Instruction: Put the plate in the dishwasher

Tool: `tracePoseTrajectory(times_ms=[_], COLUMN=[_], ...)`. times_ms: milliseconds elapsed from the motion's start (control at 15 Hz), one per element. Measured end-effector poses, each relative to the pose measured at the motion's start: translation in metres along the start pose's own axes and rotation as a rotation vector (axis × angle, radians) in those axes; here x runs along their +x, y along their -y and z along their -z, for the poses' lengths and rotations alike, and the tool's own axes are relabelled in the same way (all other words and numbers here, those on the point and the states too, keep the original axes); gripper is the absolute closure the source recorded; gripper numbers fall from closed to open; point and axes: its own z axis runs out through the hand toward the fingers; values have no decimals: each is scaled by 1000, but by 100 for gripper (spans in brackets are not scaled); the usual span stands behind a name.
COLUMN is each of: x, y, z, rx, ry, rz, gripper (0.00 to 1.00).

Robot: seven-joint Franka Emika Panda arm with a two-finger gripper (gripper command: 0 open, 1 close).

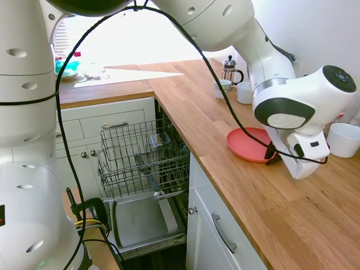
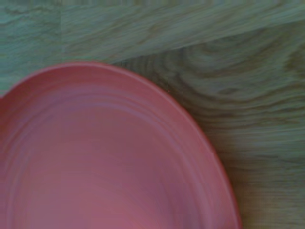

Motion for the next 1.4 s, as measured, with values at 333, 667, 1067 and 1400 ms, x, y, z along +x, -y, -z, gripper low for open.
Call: tracePoseTrajectory(times_ms=[333, 667, 1067, 1400], x=[-2, -44, -185, -362], y=[2, 21, 66, 87], z=[4, 34, 53, 40], rx=[8, 51, 22, -49], ry=[-2, -8, -103, -251], rz=[15, 102, 300, 511], gripper=[100, 100, 100, 100])
